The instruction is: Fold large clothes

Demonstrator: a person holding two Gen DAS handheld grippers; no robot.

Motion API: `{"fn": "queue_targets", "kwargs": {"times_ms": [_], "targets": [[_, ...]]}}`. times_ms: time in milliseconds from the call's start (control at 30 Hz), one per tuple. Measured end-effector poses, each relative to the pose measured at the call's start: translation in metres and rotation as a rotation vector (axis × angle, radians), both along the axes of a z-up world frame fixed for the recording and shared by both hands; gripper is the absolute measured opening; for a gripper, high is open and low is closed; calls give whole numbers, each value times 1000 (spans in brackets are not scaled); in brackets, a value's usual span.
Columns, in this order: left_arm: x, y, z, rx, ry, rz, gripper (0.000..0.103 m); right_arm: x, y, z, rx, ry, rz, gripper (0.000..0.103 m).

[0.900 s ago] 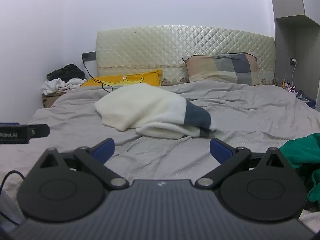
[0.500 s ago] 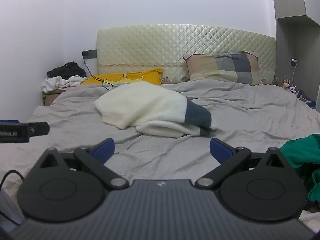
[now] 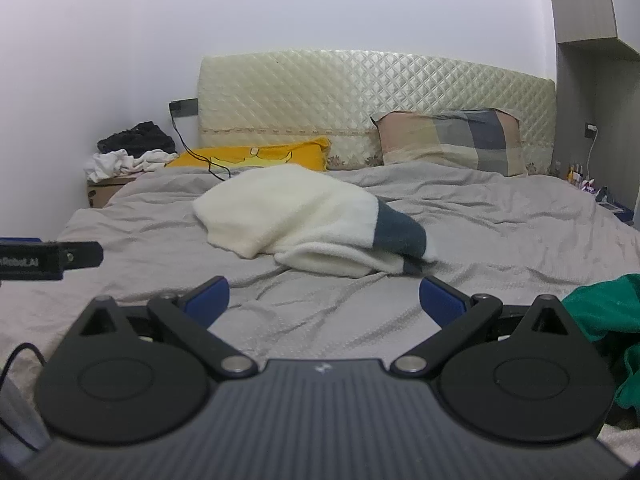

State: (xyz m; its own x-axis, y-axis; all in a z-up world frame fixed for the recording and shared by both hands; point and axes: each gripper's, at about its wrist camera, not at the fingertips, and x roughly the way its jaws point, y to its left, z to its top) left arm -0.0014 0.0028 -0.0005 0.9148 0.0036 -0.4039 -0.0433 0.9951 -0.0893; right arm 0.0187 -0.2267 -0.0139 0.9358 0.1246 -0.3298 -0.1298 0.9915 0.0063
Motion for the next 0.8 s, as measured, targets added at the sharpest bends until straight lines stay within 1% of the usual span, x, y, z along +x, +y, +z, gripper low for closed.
{"fn": "queue_targets", "kwargs": {"times_ms": [133, 367, 500, 800], "targets": [[0, 4, -2, -18, 2, 3, 103, -1, 0, 0, -3, 7, -3, 103], [-2, 5, 0, -8, -1, -5, 103, -2, 1, 2, -1, 4, -6, 103], [-4, 2, 1, 6, -7, -8, 103, -4, -3, 2, 16, -3, -12, 103], [-6, 0, 1, -10, -14, -15, 103, -10, -12, 6, 43, -20, -30, 103]]}}
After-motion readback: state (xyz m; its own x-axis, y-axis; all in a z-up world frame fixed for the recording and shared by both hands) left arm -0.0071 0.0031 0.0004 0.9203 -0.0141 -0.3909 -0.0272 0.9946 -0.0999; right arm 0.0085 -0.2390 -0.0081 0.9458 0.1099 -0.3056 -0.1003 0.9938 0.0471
